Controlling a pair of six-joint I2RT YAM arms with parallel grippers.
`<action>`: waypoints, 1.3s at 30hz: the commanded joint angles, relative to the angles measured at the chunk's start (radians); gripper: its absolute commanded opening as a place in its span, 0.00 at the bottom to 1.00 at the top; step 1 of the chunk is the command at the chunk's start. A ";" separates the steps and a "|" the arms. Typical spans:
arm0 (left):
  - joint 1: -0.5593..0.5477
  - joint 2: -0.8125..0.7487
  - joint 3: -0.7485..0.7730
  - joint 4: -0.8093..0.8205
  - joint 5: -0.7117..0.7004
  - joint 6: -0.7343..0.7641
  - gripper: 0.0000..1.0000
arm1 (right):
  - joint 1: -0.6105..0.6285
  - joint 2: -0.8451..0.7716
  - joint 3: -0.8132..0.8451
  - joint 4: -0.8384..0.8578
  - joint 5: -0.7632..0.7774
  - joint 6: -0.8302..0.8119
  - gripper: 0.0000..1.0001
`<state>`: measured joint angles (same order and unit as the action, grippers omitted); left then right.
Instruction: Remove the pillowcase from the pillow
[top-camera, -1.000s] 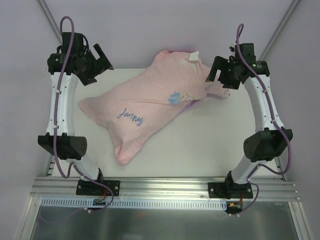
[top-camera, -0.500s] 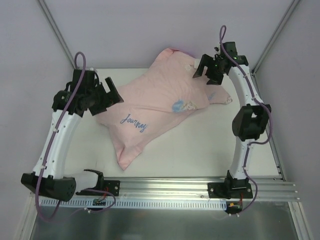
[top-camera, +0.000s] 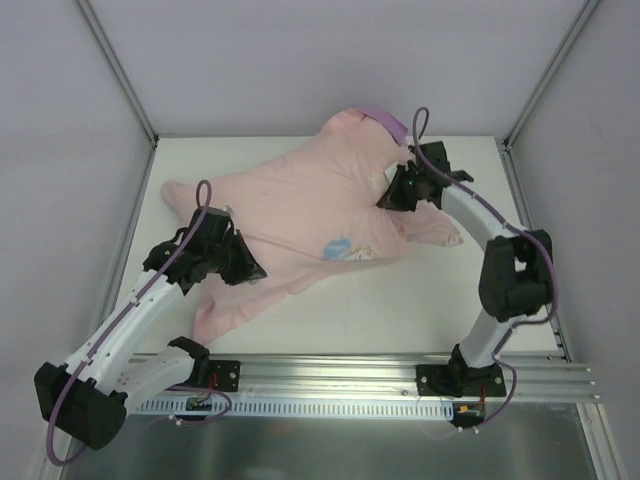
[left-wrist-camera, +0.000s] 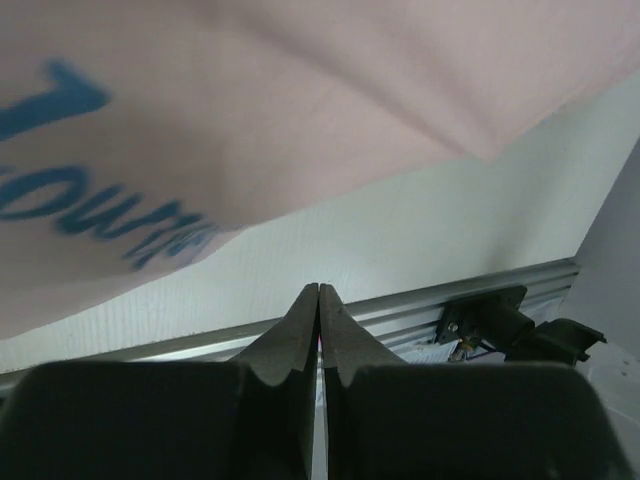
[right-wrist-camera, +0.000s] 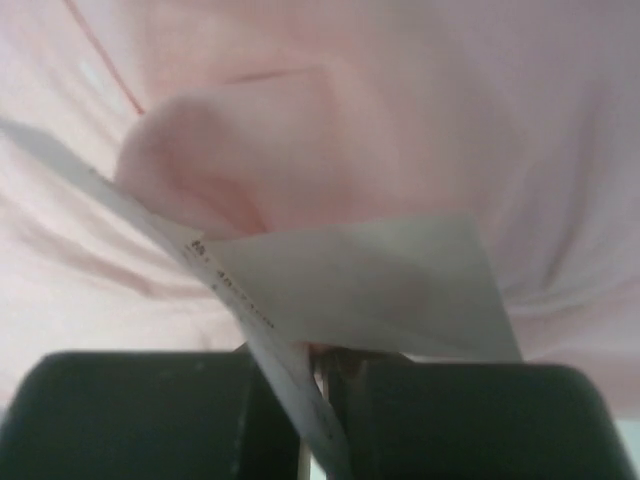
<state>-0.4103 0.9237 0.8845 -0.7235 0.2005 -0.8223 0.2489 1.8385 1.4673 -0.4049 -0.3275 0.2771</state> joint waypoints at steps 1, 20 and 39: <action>-0.015 0.075 -0.004 0.119 0.017 -0.049 0.00 | 0.125 -0.207 -0.275 0.147 0.013 0.080 0.01; 0.042 0.250 0.404 0.021 0.011 0.236 0.02 | 0.627 -0.878 -0.398 -0.277 0.517 -0.012 0.91; -0.321 0.391 0.545 -0.070 -0.182 0.195 0.17 | 0.339 -0.656 -0.332 -0.114 0.314 -0.013 0.84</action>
<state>-0.7086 1.3090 1.3853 -0.7738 0.0444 -0.6209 0.5850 1.1790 1.1183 -0.5922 0.0364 0.2562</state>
